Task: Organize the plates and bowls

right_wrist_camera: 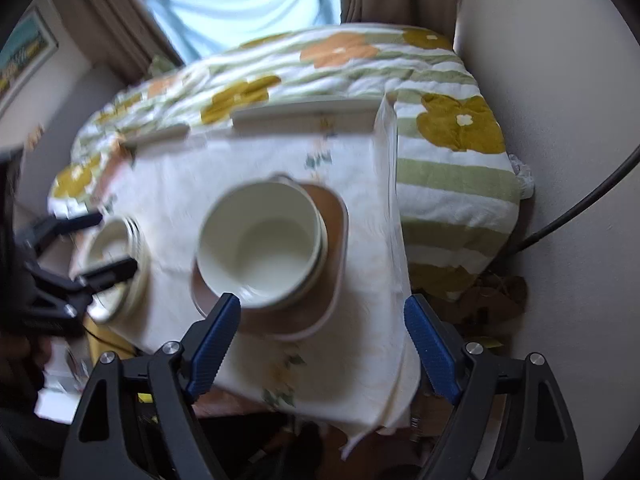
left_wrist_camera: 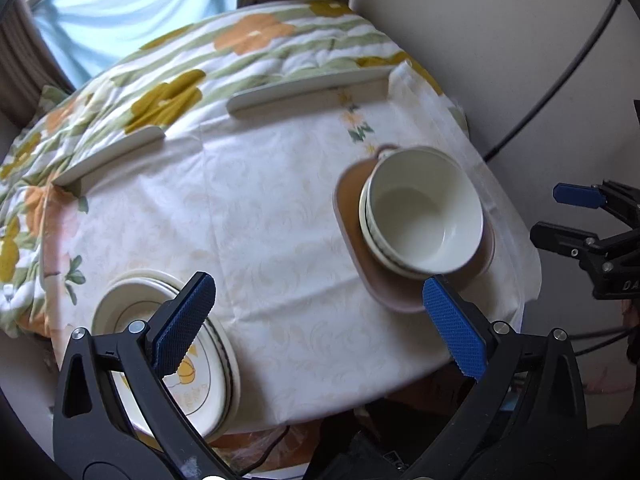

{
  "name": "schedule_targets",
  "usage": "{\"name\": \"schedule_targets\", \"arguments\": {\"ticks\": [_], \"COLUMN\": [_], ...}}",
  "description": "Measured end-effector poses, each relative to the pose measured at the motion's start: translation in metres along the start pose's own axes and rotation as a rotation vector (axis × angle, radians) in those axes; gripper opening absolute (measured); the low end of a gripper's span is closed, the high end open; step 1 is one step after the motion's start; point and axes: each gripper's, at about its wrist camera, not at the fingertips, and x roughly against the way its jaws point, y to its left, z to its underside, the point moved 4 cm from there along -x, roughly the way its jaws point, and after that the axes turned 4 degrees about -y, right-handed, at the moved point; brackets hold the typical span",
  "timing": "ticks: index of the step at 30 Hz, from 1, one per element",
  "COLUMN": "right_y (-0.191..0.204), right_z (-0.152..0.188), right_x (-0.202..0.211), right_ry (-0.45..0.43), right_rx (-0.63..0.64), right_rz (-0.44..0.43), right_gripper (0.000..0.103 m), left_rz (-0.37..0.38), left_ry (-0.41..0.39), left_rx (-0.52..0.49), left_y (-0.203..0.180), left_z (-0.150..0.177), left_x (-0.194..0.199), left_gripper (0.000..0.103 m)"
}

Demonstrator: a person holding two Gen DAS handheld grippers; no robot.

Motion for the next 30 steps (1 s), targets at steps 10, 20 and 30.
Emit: {"name": "schedule_targets", "arguments": {"ticks": [10,20,30], "right_y": [-0.003,-0.002,-0.002], "right_z": [0.014,0.011,0.02], "right_x": [-0.057,-0.102,-0.118], "right_ry": [0.179,0.294,0.287], "right_rx": [0.076,0.162,0.21], "right_rz": [-0.003,-0.094,-0.162], "right_gripper": [0.047,0.027,0.021], "left_rz": [0.049,0.096,0.124], "left_ry": [0.169,0.301,0.292], "left_rx": [-0.056,0.001,-0.04], "left_y": [-0.016,-0.031,-0.058], "left_z": [0.013,0.02,0.029], "left_x": [-0.058,-0.109,-0.125], "left_gripper": [0.094,0.044,0.025]}}
